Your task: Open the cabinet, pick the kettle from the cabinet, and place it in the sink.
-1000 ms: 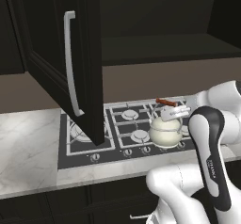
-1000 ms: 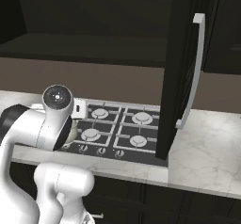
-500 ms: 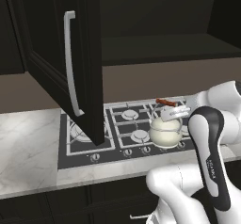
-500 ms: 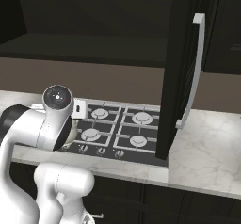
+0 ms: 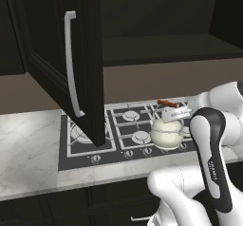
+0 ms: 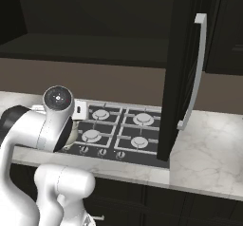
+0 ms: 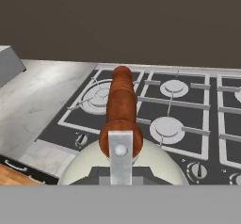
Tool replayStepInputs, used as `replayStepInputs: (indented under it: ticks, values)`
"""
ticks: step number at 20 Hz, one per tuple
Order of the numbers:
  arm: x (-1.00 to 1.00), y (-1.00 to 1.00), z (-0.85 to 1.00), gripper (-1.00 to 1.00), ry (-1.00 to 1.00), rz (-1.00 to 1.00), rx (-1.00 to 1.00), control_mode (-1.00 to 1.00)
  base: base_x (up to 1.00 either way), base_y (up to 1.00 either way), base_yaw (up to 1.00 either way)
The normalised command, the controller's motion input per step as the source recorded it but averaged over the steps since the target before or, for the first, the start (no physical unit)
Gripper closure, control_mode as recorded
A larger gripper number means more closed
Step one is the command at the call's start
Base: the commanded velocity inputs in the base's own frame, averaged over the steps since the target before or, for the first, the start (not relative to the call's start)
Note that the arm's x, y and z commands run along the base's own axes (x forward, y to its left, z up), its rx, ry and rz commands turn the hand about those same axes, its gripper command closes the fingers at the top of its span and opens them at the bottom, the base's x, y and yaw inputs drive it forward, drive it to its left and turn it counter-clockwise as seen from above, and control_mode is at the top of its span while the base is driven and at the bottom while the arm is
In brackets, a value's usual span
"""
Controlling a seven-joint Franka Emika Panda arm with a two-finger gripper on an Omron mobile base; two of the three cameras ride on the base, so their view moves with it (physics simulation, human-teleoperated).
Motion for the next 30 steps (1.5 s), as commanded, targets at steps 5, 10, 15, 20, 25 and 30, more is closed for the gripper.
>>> replayStepInputs:
  ticks: [5, 10, 15, 20, 25, 30]
  values:
    - [0.00, 0.00, 0.00, 1.00, 0.00, 0.00, 0.00, 1.00, 0.00, 0.00, 0.00]
    - [0.00, 0.00, 0.00, 1.00, 0.00, 0.00, 0.00, 1.00, 0.00, 0.00, 0.00]
    - [0.00, 0.00, 0.00, 1.00, 0.00, 0.00, 0.00, 1.00, -0.05, 0.00, 0.00]
    - [0.00, 0.00, 0.00, 1.00, 0.00, 0.00, 0.00, 1.00, -0.37, 0.00, -0.05]
    - [0.00, 0.00, 0.00, 1.00, 0.00, 0.00, 0.00, 1.00, -0.46, 0.00, -0.06]
    - [0.00, 0.00, 0.00, 1.00, 0.00, 0.00, 0.00, 1.00, -0.48, 0.00, -0.02]
